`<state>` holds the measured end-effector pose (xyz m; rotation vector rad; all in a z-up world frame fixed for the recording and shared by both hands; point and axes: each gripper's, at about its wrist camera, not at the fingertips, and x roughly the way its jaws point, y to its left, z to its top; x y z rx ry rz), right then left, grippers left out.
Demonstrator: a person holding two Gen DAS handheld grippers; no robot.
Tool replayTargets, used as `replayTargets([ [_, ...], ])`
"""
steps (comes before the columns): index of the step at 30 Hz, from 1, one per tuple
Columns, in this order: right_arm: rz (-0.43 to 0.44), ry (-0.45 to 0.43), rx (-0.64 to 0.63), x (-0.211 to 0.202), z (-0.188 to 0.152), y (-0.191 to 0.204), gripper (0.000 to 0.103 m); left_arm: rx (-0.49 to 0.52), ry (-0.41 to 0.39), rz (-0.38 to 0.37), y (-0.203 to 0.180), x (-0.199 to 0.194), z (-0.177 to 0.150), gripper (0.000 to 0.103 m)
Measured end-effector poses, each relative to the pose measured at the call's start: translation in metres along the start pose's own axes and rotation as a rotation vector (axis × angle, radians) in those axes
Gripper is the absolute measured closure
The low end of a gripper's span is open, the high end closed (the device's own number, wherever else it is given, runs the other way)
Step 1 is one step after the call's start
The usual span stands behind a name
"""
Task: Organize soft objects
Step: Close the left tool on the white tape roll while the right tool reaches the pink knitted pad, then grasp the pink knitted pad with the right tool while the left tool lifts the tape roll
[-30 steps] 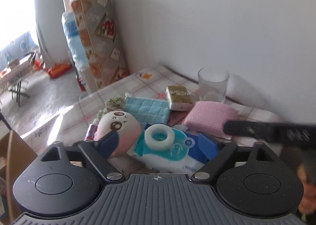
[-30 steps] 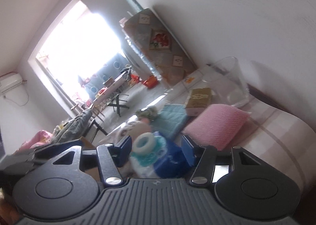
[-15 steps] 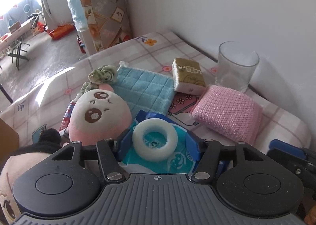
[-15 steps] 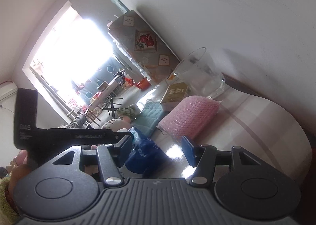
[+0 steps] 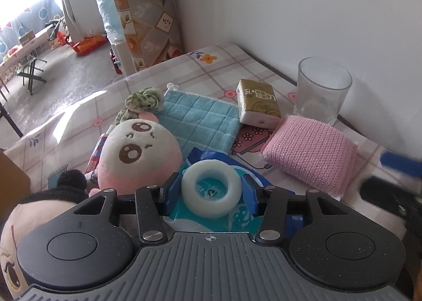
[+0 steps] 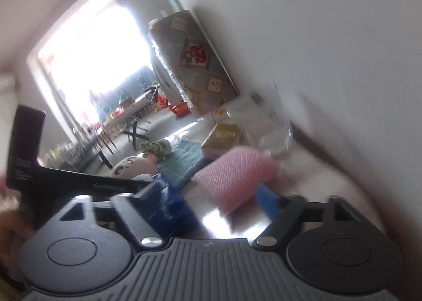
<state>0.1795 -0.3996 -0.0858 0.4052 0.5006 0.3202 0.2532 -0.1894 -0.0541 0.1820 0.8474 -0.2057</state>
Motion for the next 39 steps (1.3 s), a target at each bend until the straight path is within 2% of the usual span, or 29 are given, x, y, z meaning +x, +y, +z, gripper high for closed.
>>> replayTargets([
  [4, -0.074, 0.04, -0.17, 0.026, 0.019, 0.009, 0.009, -0.011, -0.004, -0.016, 0.003, -0.003, -0.002, 0.055],
  [6, -0.083, 0.082, -0.235, 0.044, 0.025, 0.009, 0.008, -0.012, -0.007, -0.022, 0.004, -0.005, -0.002, 0.055],
  [11, -0.126, 0.202, -0.317, 0.084, 0.03, 0.005, 0.006, -0.017, -0.018, -0.043, 0.006, -0.012, -0.004, 0.055],
  [15, -0.085, 0.28, -0.307, 0.09, 0.029, 0.006, 0.015, -0.027, -0.039, -0.064, 0.008, -0.021, -0.004, 0.055],
  [18, -0.096, 0.306, -0.266, 0.081, 0.029, 0.004, 0.016, -0.038, -0.055, -0.081, 0.011, -0.028, -0.005, 0.055],
  [23, -0.099, 0.358, -0.214, 0.06, 0.034, 0.007, 0.011, -0.054, -0.07, -0.109, 0.014, -0.038, -0.009, 0.055],
  [26, -0.134, 0.38, -0.265, 0.07, 0.037, 0.014, 0.005, -0.071, -0.081, -0.125, 0.017, -0.047, -0.012, 0.055],
  [28, -0.125, 0.419, -0.27, 0.083, 0.036, 0.012, 0.005, -0.084, -0.094, -0.135, 0.021, -0.055, -0.013, 0.055],
  [31, -0.135, 0.445, -0.28, 0.091, 0.033, 0.01, 0.013, -0.105, -0.119, -0.145, 0.028, -0.07, -0.016, 0.055],
  [33, -0.152, 0.444, -0.294, 0.088, 0.033, 0.013, 0.043, -0.116, -0.137, -0.154, 0.033, -0.08, -0.018, 0.055],
  [34, -0.151, 0.448, -0.284, 0.085, 0.035, 0.013, 0.051, -0.122, -0.146, -0.156, 0.035, -0.086, -0.02, 0.055],
  [36, -0.142, 0.451, -0.249, 0.078, 0.037, 0.011, 0.061, -0.134, -0.165, -0.162, 0.041, -0.097, -0.023, 0.055],
  [39, -0.129, 0.45, -0.177, 0.065, 0.04, 0.005, 0.064, -0.161, -0.189, -0.163, 0.052, -0.114, -0.03, 0.055],
])
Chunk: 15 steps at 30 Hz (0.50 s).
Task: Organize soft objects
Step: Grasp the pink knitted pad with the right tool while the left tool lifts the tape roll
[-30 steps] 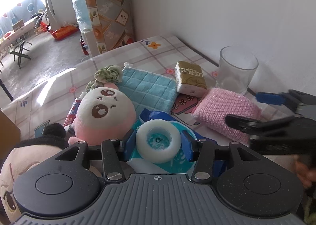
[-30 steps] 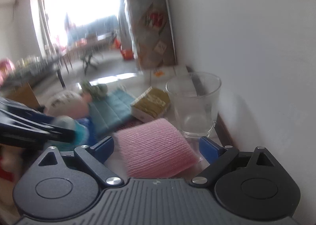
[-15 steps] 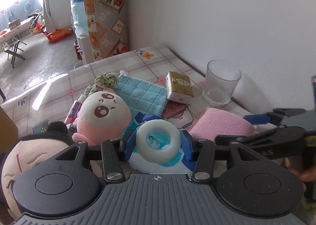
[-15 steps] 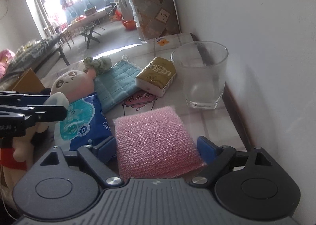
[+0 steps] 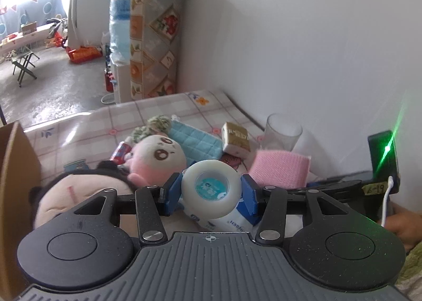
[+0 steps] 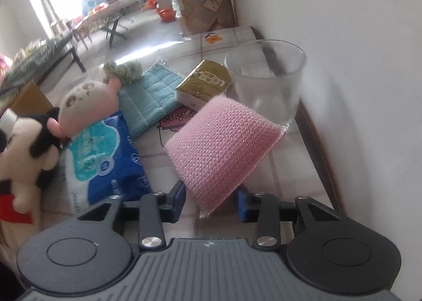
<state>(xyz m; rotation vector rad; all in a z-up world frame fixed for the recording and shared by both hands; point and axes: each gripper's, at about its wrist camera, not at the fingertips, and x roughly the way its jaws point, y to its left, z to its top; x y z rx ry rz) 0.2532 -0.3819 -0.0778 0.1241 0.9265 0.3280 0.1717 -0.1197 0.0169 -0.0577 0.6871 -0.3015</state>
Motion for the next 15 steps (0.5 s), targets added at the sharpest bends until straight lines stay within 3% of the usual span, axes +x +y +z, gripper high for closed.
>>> replayTargets([
  [5, 0.046, -0.035, 0.116, -0.026, -0.012, -0.013, 0.071, -0.059, -0.036, 0.006, 0.023, -0.03, -0.005, 0.055],
  [9, 0.087, -0.076, 0.2, -0.047, -0.021, -0.021, 0.087, -0.1, -0.064, 0.022, 0.039, -0.052, -0.011, 0.055],
  [15, 0.138, -0.102, 0.313, -0.062, -0.031, -0.034, 0.086, -0.128, -0.103, 0.062, 0.054, -0.077, -0.019, 0.055],
])
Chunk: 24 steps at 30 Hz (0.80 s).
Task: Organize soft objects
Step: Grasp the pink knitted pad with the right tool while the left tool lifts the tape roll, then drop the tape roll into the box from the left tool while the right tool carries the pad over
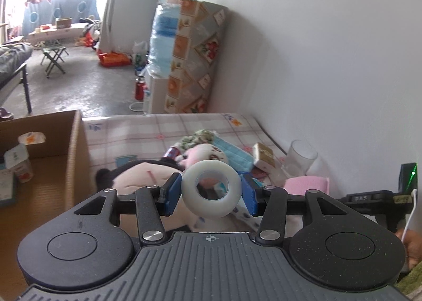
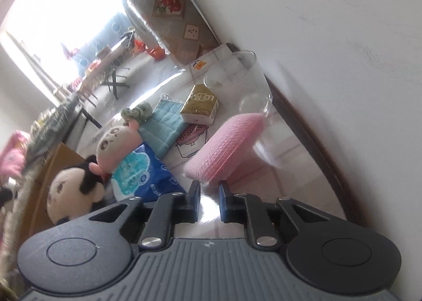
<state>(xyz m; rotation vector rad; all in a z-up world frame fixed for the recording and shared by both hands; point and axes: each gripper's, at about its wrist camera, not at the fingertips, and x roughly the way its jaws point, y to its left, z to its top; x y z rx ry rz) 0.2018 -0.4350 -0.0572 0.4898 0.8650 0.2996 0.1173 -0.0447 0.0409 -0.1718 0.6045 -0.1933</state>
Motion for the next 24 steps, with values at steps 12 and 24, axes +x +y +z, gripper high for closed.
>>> replayTargets([
  [12, -0.085, -0.125, 0.025, 0.006, 0.015, -0.005, 0.011, -0.029, -0.005, 0.044, 0.018, -0.008, -0.007, 0.055],
  [24, -0.311, 0.1, -0.737, 0.095, 0.018, 0.07, 0.0, -0.04, 0.011, 0.056, 0.029, -0.003, -0.01, 0.055],
])
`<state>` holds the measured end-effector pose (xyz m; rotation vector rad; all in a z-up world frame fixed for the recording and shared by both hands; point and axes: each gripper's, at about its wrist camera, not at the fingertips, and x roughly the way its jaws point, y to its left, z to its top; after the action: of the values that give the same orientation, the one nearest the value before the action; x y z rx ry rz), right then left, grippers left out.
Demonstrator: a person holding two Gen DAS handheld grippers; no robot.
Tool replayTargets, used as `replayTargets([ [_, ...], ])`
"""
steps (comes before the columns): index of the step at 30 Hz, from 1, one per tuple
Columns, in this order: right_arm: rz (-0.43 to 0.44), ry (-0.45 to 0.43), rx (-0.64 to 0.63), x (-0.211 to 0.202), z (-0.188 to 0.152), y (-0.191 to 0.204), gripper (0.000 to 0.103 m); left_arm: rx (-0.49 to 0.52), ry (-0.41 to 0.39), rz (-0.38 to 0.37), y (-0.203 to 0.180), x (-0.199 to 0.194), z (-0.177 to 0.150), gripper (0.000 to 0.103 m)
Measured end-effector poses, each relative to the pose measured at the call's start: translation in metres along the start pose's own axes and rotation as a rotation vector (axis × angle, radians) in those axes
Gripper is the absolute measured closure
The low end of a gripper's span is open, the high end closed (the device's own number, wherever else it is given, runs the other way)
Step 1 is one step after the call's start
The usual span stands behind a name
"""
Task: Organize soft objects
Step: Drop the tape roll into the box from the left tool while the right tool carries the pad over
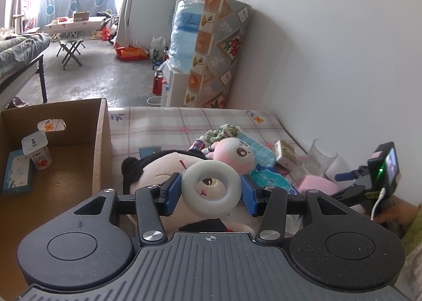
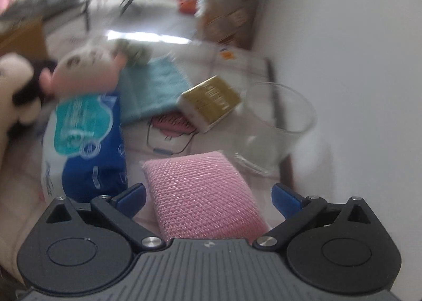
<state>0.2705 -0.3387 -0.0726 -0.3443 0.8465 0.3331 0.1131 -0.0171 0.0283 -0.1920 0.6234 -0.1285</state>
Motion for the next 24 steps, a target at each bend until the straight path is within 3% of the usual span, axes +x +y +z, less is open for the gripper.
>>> replayTargets([
  [3, 0.019, 0.058, -0.057, 0.012, 0.003, 0.003, 0.004, -0.002, -0.002, 0.002, 0.002, 0.0, 0.0, 0.055],
  [4, 0.029, 0.079, -0.06, 0.016, 0.004, 0.004, 0.013, -0.003, -0.004, 0.003, 0.003, -0.002, 0.0, 0.055],
  [5, 0.042, 0.1, -0.056, 0.02, 0.003, 0.002, 0.016, -0.006, -0.007, 0.004, 0.004, -0.003, 0.0, 0.055],
  [12, 0.038, 0.108, 0.042, -0.005, -0.004, 0.004, 0.021, -0.039, -0.033, 0.007, 0.021, -0.024, 0.003, 0.055],
  [18, 0.066, 0.008, 0.168, -0.072, -0.005, 0.006, 0.021, -0.08, -0.08, 0.06, 0.054, -0.054, 0.008, 0.055],
  [24, 0.253, -0.205, 0.2, -0.147, 0.027, 0.036, 0.021, -0.108, -0.119, 0.192, 0.097, -0.078, 0.018, 0.055],
])
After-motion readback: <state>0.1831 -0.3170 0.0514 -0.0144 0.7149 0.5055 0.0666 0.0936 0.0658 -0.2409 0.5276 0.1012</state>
